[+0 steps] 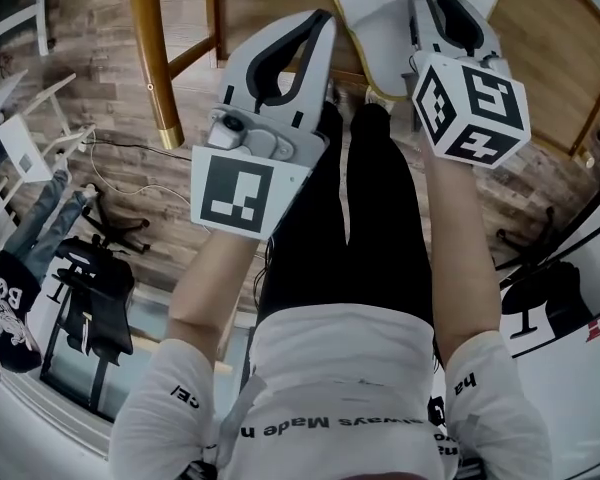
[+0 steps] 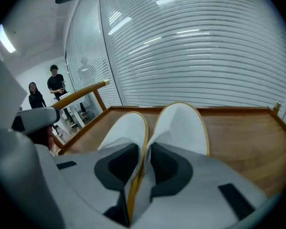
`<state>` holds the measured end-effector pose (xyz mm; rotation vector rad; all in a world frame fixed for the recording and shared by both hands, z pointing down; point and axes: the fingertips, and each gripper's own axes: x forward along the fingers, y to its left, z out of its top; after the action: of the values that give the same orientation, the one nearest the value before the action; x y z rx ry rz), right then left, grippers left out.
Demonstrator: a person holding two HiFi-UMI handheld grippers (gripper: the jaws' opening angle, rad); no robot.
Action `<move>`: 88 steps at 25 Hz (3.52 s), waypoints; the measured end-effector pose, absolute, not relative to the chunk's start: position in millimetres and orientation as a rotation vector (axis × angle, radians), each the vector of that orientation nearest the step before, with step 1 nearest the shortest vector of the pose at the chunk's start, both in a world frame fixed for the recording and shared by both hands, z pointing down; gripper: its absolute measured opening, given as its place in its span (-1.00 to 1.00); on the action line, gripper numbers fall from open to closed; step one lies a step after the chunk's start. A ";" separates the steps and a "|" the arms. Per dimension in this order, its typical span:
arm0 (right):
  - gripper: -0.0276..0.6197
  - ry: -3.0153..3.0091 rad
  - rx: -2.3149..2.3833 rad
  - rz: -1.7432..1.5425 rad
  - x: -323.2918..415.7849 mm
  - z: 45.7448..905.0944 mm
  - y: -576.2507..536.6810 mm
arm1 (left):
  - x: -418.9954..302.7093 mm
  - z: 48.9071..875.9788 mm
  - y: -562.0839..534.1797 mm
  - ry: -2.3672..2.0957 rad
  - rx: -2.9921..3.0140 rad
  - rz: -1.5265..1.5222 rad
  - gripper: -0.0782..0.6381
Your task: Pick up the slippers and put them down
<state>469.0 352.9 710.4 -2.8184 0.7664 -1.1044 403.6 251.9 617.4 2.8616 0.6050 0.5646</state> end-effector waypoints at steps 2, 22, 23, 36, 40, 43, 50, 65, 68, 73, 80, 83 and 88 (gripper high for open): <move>-0.73 0.770 -2.832 -1.098 468.9 710.4 353.0 | 404.3 617.8 249.2 0.601 2.865 0.563 -0.75; -0.84 0.801 -2.865 -0.987 463.8 642.1 358.7 | 410.6 557.8 238.5 0.582 2.887 0.480 -0.75; -0.84 0.799 -2.867 -0.976 466.1 635.1 360.0 | 412.1 551.2 238.5 0.581 2.890 0.468 -0.75; -0.84 0.874 -2.899 -0.841 470.1 520.8 362.6 | 413.4 446.5 239.5 0.582 2.913 0.360 -0.75; -0.84 0.911 -2.911 -0.808 468.5 478.7 354.4 | 411.9 408.8 233.6 0.583 2.916 0.338 -0.75; -0.84 0.927 -2.919 -0.770 469.1 447.2 355.4 | 411.7 379.6 235.8 0.582 2.917 0.304 -0.75; -0.84 0.967 -2.931 -0.693 465.8 386.1 364.6 | 406.6 320.2 245.7 0.585 2.922 0.251 -0.75; -0.84 1.046 -2.924 -0.485 439.9 227.9 393.6 | 379.2 197.6 267.1 0.624 2.935 0.126 -0.75; -0.84 1.065 -2.919 -0.444 425.6 200.2 401.4 | 365.3 181.8 272.8 0.644 2.956 0.112 -0.75; -0.84 1.106 -2.893 -0.400 420.8 168.9 409.8 | 363.0 148.0 282.6 0.644 2.958 0.059 -0.75; -0.84 1.149 -2.844 -0.361 392.3 140.3 418.6 | 338.9 123.1 286.4 0.639 2.982 -0.008 -0.75; -0.84 1.156 -2.838 -0.351 386.6 137.8 422.3 | 332.0 119.8 289.5 0.624 2.986 -0.028 -0.75; -0.84 1.230 -2.818 -0.336 392.4 136.1 423.8 | 334.2 117.2 296.8 0.567 3.008 -0.024 -0.75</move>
<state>392.4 423.8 136.1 -2.8177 1.2297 -0.3361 334.2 296.8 117.2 3.0078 0.5670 -0.0236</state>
